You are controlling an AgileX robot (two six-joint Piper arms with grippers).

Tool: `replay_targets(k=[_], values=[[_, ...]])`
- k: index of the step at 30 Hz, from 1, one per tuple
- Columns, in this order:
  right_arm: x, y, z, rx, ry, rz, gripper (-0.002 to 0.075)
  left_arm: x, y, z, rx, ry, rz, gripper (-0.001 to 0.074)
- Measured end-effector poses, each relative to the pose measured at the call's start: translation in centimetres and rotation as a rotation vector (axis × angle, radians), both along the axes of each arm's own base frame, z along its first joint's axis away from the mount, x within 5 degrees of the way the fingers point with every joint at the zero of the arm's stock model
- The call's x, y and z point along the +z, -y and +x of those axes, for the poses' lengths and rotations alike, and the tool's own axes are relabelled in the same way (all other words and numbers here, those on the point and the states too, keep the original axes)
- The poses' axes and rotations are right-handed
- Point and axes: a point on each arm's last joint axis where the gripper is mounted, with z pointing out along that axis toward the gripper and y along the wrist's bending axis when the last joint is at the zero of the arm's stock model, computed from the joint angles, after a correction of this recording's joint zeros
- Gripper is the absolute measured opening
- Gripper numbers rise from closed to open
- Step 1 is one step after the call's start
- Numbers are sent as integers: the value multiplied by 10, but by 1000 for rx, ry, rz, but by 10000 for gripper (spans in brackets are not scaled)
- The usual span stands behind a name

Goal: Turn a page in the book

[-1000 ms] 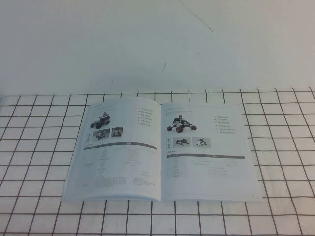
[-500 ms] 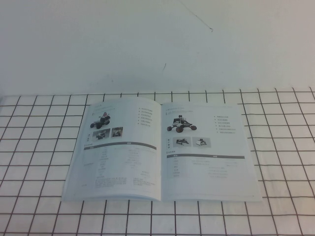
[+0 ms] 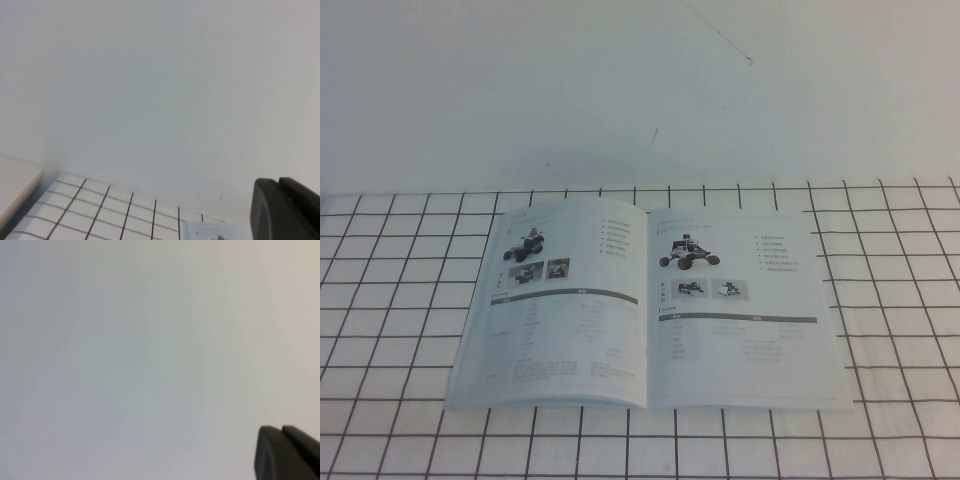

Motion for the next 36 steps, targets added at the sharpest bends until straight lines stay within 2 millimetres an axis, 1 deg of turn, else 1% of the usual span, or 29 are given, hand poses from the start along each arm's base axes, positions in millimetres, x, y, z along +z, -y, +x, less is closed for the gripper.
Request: replay_targets(k=[3, 5, 7, 9, 12, 14, 19, 21, 24, 26, 28, 30, 32, 34, 36], values=[[12, 1, -7, -25, 153, -13, -2, 5, -2, -1, 22, 59, -27, -3], [20, 2, -12, -37, 255, -18, -2, 12, -6, -3, 40, 146, -107, -3], [25, 2, -15, -37, 302, -19, -2, 19, -9, -6, 48, 241, -197, -3], [37, 0, -19, -31, 339, -45, -2, 25, -10, -9, 48, 319, -235, -3], [69, -6, -31, -27, 431, -138, -2, 33, -8, -11, 19, 357, -206, -3], [92, -11, -43, -27, 502, -211, -2, 49, -3, -14, -10, 367, -148, -3], [159, -26, -79, -6, 673, -383, -2, 108, 4, -35, -36, 403, 5, -3], [185, -30, -85, 19, 695, -416, -2, 131, 4, -42, -28, 391, 41, -3], [218, -31, -77, 65, 648, -390, -2, 158, 4, -40, -13, 299, 74, -3], [233, -26, -63, 92, 547, -305, -2, 172, 3, -32, -2, 186, 85, -3], [243, -18, -40, 97, 385, -178, -2, 178, 1, -21, 8, 60, 113, -3], [244, -9, -17, 69, 210, -63, -2, 180, 1, -7, 10, -82, 147, -3], [236, 0, 10, 19, 25, 15, -2, 176, 1, 9, -15, -225, 182, -3], [220, 8, 36, -40, -171, 67, -2, 168, 3, 24, -49, -349, 188, -3], [204, 13, 56, -85, -340, 83, -2, 157, 6, 40, -89, -476, 188, -3]])
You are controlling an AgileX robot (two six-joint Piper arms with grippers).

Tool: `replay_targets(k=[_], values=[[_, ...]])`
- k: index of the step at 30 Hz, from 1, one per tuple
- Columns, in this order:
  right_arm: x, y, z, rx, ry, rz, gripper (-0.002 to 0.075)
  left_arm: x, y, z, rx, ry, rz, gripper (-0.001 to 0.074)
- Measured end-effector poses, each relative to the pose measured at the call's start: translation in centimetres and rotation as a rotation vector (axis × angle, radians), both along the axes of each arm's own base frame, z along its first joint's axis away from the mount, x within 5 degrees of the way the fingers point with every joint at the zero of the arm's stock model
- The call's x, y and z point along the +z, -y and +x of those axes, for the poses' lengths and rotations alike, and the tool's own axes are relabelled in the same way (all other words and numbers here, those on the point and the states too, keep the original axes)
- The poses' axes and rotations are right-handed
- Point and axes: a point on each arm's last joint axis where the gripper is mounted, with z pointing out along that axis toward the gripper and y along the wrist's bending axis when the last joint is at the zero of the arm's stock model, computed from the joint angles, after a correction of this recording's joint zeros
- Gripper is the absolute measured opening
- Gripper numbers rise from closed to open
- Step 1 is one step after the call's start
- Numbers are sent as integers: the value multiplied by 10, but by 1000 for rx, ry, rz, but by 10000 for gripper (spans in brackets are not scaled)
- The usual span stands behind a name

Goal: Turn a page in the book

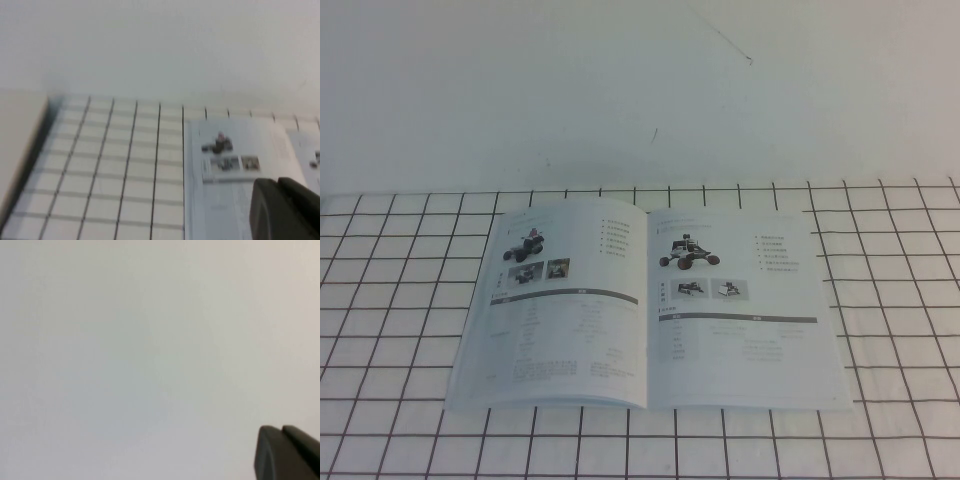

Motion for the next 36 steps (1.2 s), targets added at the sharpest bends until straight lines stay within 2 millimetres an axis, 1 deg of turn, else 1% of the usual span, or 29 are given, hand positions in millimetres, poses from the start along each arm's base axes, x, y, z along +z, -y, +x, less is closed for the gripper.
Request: replay_targets(k=[3, 6, 8, 11, 14, 17, 19, 21, 23, 25, 27, 30, 32, 36], values=[[-19, 1, 23, -11, -192, -17, -2, -16, 6, 21, -28, -169, -31, -3], [-29, -2, 39, 10, -288, -39, -2, -28, 8, 40, -39, -264, -23, -3], [-34, -4, 45, 25, -326, -40, -2, -33, 9, 50, -44, -285, -10, -3], [-46, -8, 51, 47, -429, 12, -2, -37, 12, 66, -50, -281, -28, -3], [-63, -12, 56, 82, -610, 11, -2, -39, 15, 83, -53, -250, -69, -3], [-84, -18, 64, 161, -816, -3, -2, -43, 21, 100, -88, -303, -81, -3], [-97, -24, 71, 232, -935, -2, -2, -48, 31, 113, -160, -360, -44, -3], [-107, -30, 77, 304, -1011, 9, -2, -52, 45, 125, -266, -408, 19, -3], [-115, -35, 85, 364, -1059, 21, -2, -53, 61, 141, -360, -457, 63, -3], [-123, -41, 94, 435, -1096, 27, -2, -54, 75, 157, -418, -498, 86, -3], [-131, -46, 102, 502, -1118, 28, -2, -55, 87, 171, -461, -527, 102, -3], [-140, -53, 117, 580, -1104, 40, -2, -60, 108, 192, -513, -558, 120, -3], [-146, -57, 126, 615, -1092, 63, -2, -65, 122, 203, -542, -572, 120, -3], [-162, -61, 145, 652, -1092, 88, -2, -80, 140, 221, -572, -598, 84, -3]])
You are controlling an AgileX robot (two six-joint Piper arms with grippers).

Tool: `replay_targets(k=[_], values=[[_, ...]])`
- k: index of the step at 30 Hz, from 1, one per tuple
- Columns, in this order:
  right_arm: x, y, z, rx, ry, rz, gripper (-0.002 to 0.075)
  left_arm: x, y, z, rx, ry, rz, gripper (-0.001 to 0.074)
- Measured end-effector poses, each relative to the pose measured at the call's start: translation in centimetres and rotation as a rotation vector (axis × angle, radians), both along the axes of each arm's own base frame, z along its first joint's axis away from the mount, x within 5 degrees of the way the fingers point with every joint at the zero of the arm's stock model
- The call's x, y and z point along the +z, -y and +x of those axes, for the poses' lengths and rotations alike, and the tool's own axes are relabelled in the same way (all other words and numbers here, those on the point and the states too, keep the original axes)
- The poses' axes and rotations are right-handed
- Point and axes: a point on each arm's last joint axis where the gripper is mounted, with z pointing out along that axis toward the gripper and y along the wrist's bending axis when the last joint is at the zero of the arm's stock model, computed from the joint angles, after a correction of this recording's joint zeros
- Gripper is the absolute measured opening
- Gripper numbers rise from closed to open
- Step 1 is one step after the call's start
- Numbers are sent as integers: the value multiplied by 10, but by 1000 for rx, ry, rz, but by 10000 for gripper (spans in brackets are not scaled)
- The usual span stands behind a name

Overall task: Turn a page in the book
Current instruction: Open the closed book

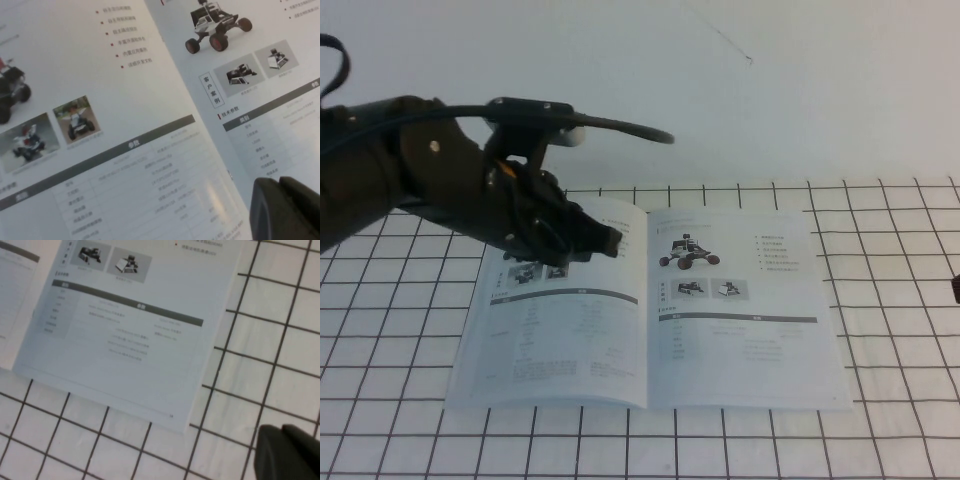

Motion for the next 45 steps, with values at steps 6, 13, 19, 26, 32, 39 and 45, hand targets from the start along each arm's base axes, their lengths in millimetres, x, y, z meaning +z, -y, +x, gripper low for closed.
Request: replay_targets(k=[6, 13, 19, 26, 32, 39, 45], values=[[-13, -9, 17, 36, 36, 34, 12, -55, 14, 24, -30, -112, 3, -3], [-25, -26, 25, 93, 47, 24, 69, -92, 23, 39, -22, -166, -17, -3], [-44, -37, 36, 92, 16, 46, 130, -102, 24, 45, -27, -170, -3, -3], [-70, -39, 52, 44, -7, 35, 253, -126, 23, 49, -51, -212, 61, -3], [-93, -42, 64, 37, -15, 50, 327, -134, 23, 50, -52, -226, 71, -2], [-114, -47, 77, 2, -14, 104, 334, -134, 23, 50, -52, -226, 71, -2], [-124, -51, 94, 10, 0, 131, 335, -134, 23, 50, -53, -226, 73, -2]])
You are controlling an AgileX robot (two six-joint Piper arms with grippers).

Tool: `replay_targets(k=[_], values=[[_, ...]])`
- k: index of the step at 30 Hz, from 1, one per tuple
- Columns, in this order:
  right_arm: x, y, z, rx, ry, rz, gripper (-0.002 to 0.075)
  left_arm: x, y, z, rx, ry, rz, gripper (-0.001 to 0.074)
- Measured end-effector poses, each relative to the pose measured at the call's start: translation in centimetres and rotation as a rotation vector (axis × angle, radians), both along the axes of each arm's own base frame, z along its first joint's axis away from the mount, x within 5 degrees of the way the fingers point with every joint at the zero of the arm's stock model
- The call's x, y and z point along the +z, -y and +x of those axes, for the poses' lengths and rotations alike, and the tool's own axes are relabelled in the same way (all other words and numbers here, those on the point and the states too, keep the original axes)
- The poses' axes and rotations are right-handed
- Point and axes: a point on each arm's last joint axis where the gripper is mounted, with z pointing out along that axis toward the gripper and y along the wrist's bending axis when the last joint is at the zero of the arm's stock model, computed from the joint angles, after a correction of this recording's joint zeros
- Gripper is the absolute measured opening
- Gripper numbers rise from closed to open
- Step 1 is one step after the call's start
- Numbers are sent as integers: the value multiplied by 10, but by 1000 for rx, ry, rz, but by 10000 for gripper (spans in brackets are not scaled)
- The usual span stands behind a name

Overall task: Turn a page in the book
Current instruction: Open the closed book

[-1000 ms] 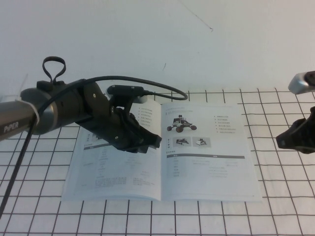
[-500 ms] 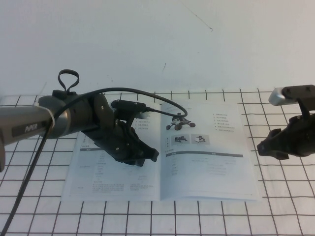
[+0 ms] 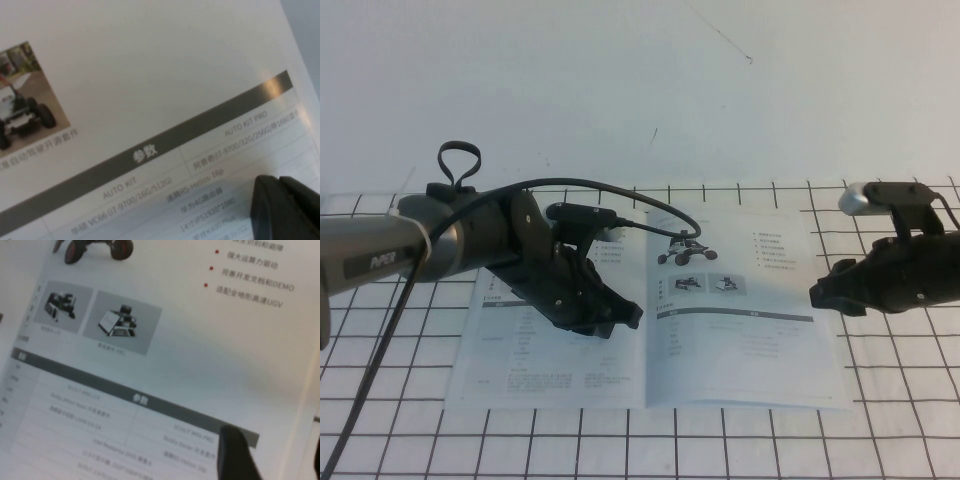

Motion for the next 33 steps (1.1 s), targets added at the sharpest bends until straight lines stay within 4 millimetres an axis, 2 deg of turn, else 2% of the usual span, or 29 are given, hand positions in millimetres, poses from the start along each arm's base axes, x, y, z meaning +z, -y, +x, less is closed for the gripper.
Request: replay_targets(k=[6, 14, 33], values=[[-7, -2, 12, 0, 1, 5, 335, 0, 0, 0, 0, 0, 0, -2], [-27, -3, 14, -7, -54, 3, 335, 0, 0, 0, 0, 0, 0, -2], [-31, -6, 16, -14, -56, 51, 335, 0, 0, 0, 0, 0, 0, -2]])
